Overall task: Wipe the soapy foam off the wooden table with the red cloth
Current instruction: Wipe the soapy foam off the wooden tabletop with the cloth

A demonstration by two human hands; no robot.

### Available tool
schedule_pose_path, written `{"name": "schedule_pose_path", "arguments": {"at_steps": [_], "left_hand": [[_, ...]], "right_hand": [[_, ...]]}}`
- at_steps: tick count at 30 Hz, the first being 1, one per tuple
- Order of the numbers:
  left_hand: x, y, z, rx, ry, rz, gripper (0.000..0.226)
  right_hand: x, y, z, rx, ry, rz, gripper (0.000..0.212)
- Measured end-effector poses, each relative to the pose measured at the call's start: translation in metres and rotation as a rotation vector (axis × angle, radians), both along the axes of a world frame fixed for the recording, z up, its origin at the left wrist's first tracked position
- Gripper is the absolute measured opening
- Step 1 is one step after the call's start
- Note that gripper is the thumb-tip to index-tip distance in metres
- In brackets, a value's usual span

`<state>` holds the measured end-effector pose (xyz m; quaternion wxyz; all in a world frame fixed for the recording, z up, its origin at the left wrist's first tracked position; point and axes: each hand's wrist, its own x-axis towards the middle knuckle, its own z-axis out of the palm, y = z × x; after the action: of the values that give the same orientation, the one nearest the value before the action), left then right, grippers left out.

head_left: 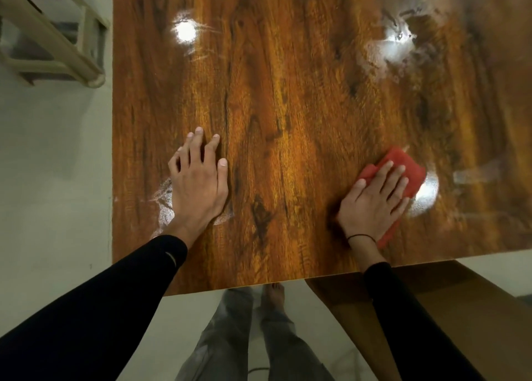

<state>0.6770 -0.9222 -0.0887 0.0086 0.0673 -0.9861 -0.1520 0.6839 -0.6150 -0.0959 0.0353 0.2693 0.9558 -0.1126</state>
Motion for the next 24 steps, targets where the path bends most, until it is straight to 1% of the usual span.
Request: {"name": "schedule_pose_path", "arguments": {"at_steps": [2, 3, 5, 6, 8, 10, 11, 16, 18, 21, 24], "left_hand": [[0.000, 0.001, 0.000, -0.005, -0.006, 0.003, 0.050], [0.000, 0.001, 0.000, -0.004, -0.009, 0.002, 0.050], [-0.001, 0.000, -0.001, -0.002, -0.014, -0.002, 0.051], [-0.001, 0.000, -0.001, -0.001, -0.013, -0.003, 0.050], [0.000, -0.001, -0.002, -0.006, -0.004, -0.007, 0.050], [0.000, -0.001, -0.004, -0.009, 0.009, -0.008, 0.049], [0.000, -0.002, -0.005, -0.007, 0.018, -0.007, 0.049], [0.003, -0.003, -0.011, 0.000, 0.030, -0.016, 0.049], [0.003, -0.002, -0.011, 0.020, 0.021, -0.024, 0.051], [0.003, 0.001, -0.009, 0.008, 0.027, -0.040, 0.056], [0.008, 0.023, -0.004, 0.026, 0.018, -0.060, 0.056]], "right_hand": [[0.013, -0.031, 0.002, -0.029, -0.003, -0.134, 0.079], [0.017, -0.048, 0.002, -0.047, -0.008, -0.148, 0.080], [0.021, -0.079, 0.003, -0.072, -0.034, -0.090, 0.079], [0.022, -0.092, 0.003, -0.078, -0.048, -0.022, 0.081], [0.021, -0.107, 0.003, -0.050, -0.058, 0.191, 0.081], [0.020, -0.108, 0.001, 0.036, -0.027, 0.414, 0.078], [0.018, -0.105, 0.000, 0.066, -0.013, 0.483, 0.077], [0.024, -0.092, -0.009, 0.077, 0.035, 0.672, 0.079], [0.036, -0.076, -0.012, 0.046, 0.053, 0.826, 0.078], [0.054, -0.026, -0.016, 0.056, 0.049, 1.096, 0.076], [0.048, 0.035, -0.014, 0.095, 0.018, 1.245, 0.076]]}}
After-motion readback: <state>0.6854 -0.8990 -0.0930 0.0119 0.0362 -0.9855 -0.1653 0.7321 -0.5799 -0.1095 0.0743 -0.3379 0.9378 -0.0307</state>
